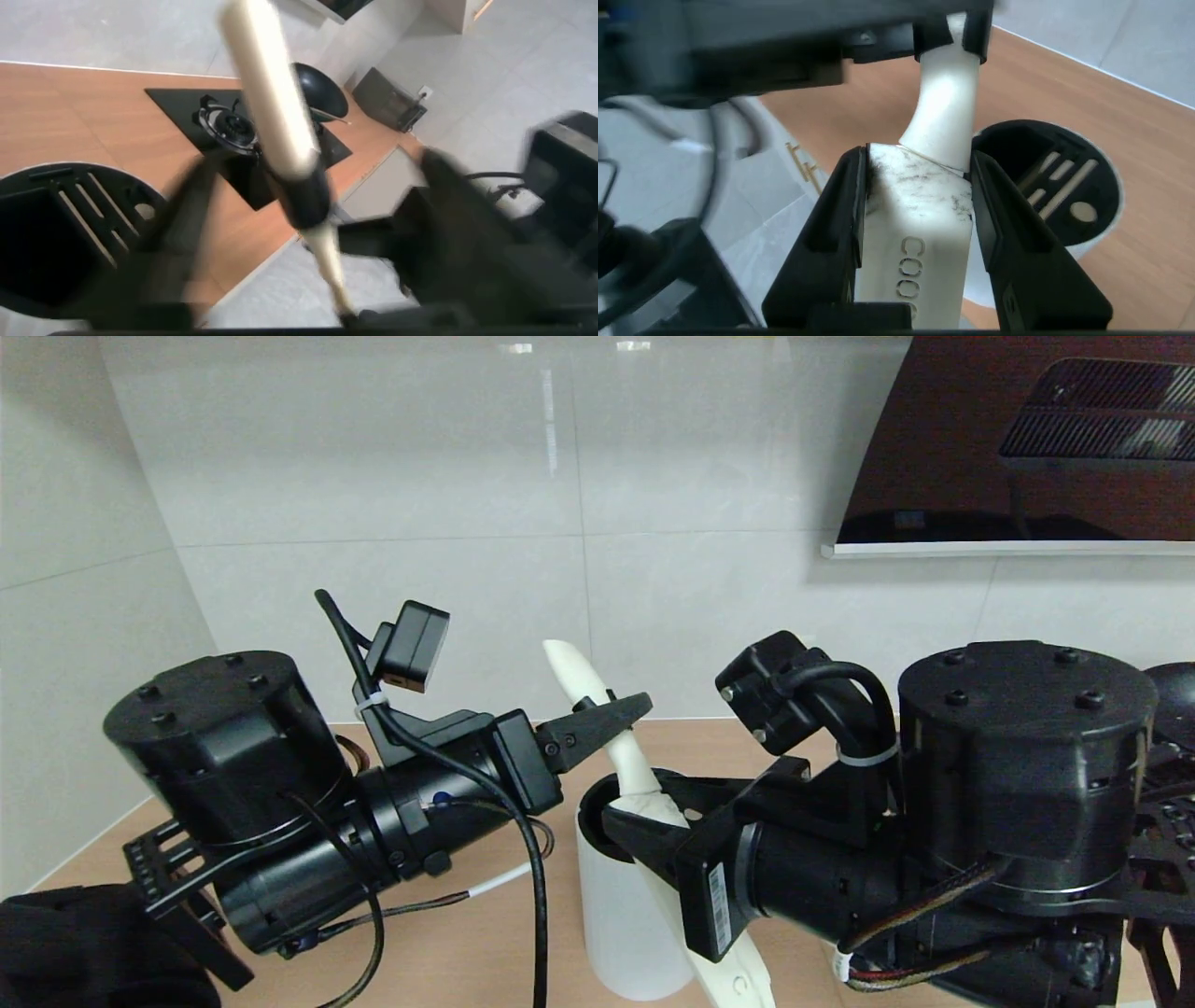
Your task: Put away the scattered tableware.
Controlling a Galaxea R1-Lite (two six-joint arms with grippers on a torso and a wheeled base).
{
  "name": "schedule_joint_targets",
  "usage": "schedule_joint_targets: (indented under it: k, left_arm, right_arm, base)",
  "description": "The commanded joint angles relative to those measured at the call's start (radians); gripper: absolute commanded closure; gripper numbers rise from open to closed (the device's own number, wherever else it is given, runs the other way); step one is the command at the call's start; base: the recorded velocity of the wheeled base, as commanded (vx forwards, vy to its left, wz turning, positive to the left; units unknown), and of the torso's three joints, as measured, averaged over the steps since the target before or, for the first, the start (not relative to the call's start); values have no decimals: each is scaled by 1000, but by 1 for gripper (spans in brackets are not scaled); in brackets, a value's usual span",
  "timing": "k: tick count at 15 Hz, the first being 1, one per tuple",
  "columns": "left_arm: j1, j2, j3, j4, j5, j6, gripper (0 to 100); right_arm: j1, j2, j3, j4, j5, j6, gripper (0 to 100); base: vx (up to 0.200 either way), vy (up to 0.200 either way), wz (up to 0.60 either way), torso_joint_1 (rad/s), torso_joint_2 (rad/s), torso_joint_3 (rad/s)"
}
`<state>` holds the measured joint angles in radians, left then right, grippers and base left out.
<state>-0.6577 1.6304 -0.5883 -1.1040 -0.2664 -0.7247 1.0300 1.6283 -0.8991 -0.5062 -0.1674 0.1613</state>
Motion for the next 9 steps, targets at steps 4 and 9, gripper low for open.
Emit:
schedule_joint_targets:
  k: [4, 9]
  left_arm:
    - [0, -3, 2, 0, -4, -1, 100]
    - [-3, -6, -4, 0, 1, -1, 100]
  right_arm:
    - [5, -19, 5, 1, -1, 0, 100]
    - [5, -21, 5, 0, -3, 0, 100]
  base:
    - [0, 0, 0, 0, 0, 0]
    - [0, 0, 0, 0, 0, 0]
